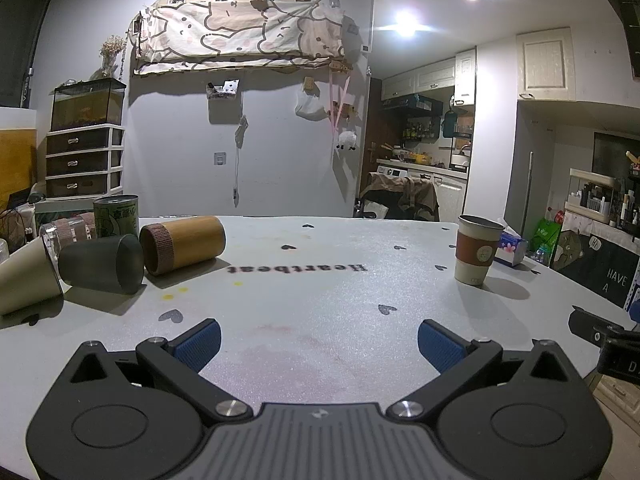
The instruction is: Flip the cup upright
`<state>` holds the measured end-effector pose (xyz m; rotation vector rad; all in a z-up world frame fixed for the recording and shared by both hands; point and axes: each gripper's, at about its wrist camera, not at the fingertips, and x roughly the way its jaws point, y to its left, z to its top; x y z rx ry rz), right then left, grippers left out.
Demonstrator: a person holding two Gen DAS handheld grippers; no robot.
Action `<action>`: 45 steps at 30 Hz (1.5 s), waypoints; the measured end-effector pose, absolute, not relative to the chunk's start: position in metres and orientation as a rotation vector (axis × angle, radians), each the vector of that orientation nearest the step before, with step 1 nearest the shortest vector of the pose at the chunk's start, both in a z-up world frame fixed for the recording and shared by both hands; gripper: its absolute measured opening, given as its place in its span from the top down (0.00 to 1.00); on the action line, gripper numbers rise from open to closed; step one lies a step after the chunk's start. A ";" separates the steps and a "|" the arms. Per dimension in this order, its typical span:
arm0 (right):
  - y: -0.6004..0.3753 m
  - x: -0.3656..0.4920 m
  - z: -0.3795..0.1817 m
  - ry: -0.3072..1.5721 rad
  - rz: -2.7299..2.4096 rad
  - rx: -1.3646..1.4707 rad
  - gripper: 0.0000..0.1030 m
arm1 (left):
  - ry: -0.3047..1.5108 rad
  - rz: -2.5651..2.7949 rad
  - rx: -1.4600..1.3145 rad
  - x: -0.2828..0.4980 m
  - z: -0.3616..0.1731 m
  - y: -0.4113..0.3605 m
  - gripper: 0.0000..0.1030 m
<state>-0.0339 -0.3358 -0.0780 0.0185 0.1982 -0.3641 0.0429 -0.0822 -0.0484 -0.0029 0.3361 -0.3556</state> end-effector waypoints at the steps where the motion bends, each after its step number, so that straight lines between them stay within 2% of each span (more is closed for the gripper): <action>1: -0.336 -0.033 -0.077 0.198 -0.363 0.017 0.00 | 0.336 -0.355 -0.003 0.043 -0.048 -0.082 0.00; 45: -0.335 -0.033 -0.074 0.192 -0.358 0.010 0.00 | 0.343 -0.359 -0.004 0.044 -0.052 -0.085 0.00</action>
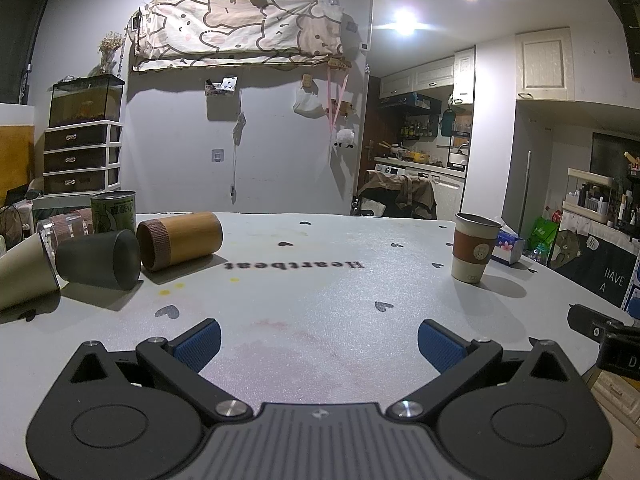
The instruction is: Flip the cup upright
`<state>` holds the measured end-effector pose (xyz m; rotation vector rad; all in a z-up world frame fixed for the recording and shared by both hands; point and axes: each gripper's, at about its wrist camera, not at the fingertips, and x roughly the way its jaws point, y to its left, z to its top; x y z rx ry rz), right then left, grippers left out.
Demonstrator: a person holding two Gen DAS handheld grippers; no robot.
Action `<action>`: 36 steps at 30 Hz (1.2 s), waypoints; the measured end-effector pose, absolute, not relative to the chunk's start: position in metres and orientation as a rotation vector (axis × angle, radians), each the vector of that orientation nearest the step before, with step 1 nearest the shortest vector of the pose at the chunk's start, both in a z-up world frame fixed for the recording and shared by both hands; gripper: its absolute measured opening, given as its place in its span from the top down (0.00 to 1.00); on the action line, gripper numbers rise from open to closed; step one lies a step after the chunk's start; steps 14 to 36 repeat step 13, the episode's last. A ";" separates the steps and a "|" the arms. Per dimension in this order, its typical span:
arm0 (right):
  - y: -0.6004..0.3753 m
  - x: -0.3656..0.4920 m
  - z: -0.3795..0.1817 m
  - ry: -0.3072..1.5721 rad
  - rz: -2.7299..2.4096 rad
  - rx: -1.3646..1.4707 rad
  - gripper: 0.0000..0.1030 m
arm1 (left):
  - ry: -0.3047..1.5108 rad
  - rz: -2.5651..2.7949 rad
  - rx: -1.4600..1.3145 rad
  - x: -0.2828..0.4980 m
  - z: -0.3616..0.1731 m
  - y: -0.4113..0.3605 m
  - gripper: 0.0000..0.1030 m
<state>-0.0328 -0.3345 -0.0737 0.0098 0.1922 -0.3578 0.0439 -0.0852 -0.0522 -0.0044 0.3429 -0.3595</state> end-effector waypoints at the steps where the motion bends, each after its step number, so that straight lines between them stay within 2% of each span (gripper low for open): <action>1: -0.334 -0.033 -0.074 0.192 -0.358 0.009 0.00 | 0.344 -0.360 -0.005 0.044 -0.052 -0.085 0.00; 36: -0.334 -0.033 -0.073 0.191 -0.357 0.008 0.00 | 0.345 -0.360 -0.006 0.043 -0.052 -0.085 0.00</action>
